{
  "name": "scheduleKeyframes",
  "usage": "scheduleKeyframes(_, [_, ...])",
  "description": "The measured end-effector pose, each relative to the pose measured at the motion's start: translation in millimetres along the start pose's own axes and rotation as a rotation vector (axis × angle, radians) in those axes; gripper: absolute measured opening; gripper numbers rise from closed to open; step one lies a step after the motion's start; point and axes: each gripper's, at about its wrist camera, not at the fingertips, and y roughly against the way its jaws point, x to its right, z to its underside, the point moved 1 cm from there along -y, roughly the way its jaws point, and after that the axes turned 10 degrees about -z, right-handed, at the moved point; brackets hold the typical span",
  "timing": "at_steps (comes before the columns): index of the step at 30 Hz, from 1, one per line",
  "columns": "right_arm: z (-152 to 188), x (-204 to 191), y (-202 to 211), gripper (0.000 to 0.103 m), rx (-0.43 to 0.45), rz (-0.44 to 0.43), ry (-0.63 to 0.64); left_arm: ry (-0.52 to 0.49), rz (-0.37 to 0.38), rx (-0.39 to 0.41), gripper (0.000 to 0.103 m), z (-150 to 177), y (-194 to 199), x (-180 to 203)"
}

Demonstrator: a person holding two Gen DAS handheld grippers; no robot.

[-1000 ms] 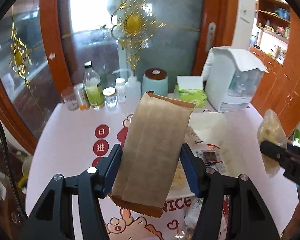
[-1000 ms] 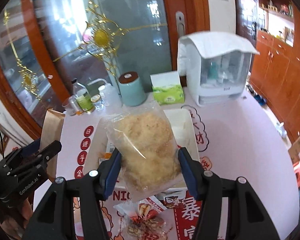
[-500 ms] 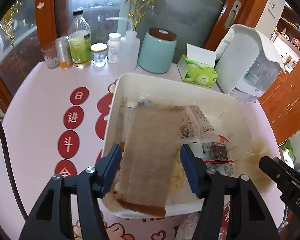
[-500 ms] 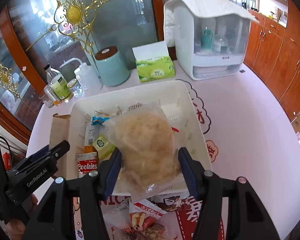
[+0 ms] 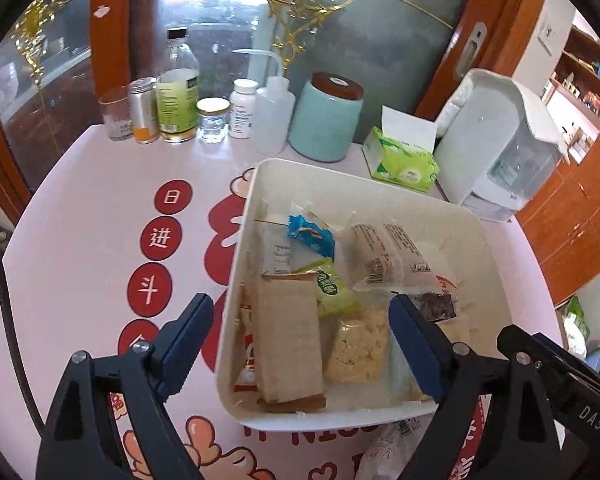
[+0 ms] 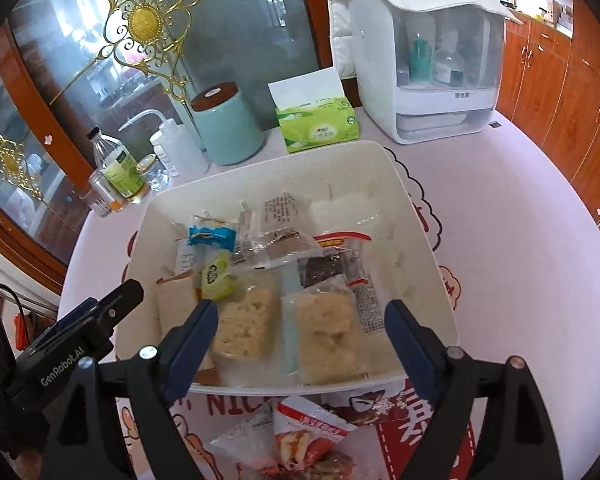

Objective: Organize snacks
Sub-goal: 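Move both open tools back toward the remaining snacks on the table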

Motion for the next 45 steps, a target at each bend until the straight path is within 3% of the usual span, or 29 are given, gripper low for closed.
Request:
scheduleKeyframes(15, [11,3,43,0.086,0.026,-0.034,0.004,0.035,-0.044,0.042,0.088,16,57,-17])
scheduleKeyframes(30, [47,16,112,0.086,0.075,-0.121,0.136,0.009,-0.173,0.18,0.091,59,166,-1])
scheduleKeyframes(40, [76,37,139,0.086,0.057,-0.129,0.268,-0.071,-0.183,0.25,0.095,76,224,29])
scheduleKeyframes(45, [87,41,139,0.084,0.027,-0.134,0.351,-0.181,-0.131,0.186,0.096,82,209,48])
